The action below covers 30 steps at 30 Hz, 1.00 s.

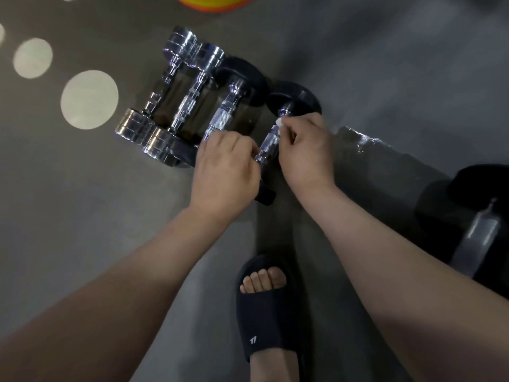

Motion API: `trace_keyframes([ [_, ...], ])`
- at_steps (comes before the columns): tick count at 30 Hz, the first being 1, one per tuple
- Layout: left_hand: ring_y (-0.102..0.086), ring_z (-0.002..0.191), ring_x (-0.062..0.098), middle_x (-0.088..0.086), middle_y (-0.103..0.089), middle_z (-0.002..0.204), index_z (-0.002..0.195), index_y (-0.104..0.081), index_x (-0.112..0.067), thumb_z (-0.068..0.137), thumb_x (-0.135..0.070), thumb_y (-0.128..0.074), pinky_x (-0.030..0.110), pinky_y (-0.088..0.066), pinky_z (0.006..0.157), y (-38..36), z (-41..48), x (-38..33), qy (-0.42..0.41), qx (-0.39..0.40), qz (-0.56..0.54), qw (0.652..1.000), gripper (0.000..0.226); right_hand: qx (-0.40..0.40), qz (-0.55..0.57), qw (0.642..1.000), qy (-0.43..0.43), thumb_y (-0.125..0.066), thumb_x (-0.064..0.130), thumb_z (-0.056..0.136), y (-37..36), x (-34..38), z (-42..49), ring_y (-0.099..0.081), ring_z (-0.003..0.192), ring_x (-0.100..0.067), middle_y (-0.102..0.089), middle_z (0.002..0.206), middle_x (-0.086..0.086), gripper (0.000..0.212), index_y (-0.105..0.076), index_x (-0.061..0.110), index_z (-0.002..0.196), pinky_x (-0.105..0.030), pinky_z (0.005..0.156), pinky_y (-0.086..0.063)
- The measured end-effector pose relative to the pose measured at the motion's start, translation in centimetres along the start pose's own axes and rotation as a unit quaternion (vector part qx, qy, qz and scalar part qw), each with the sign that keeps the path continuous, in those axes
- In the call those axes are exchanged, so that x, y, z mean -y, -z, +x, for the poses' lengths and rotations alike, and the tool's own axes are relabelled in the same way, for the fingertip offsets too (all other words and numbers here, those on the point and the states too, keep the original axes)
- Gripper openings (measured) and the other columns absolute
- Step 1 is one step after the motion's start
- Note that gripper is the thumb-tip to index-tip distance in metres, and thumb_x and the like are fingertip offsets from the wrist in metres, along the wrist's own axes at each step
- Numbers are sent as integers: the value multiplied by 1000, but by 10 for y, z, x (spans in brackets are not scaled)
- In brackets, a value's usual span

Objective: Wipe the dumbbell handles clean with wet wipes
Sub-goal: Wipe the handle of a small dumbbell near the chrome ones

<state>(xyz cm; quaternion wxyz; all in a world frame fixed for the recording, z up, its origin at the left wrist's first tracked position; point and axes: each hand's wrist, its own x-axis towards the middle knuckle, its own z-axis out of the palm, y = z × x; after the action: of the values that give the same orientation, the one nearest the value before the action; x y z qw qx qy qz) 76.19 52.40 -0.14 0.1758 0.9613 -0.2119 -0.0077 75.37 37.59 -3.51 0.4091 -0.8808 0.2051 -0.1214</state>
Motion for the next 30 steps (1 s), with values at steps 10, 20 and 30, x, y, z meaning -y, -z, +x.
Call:
trace_keyframes([
  [10, -36, 137, 28, -4, -66, 106, 97, -68, -18, 100, -63, -20, 57, 0, 121, 1, -19, 17, 58, 113, 111, 986, 66, 25, -52, 997, 56, -57, 18, 98, 5, -10, 2, -62, 92, -28, -58, 109, -13, 24, -71, 14, 117, -23, 81, -42],
  [20, -36, 134, 27, -5, -66, 102, 93, -66, -19, 101, -61, -19, 57, 2, 121, -1, -22, 16, 64, 107, 103, 987, 64, 77, -112, 982, 133, -53, 21, 102, 18, -17, 6, -61, 89, -31, -60, 106, -15, 28, -68, 8, 121, -31, 75, -45],
  [30, -35, 135, 28, -5, -65, 105, 97, -61, -20, 101, -64, -18, 57, 4, 121, 1, -24, 23, 41, 118, 105, 987, 62, 110, -106, 967, 204, -53, 13, 99, 15, -19, -10, -60, 80, -32, -60, 97, -17, 22, -69, 3, 111, -37, 68, -49],
])
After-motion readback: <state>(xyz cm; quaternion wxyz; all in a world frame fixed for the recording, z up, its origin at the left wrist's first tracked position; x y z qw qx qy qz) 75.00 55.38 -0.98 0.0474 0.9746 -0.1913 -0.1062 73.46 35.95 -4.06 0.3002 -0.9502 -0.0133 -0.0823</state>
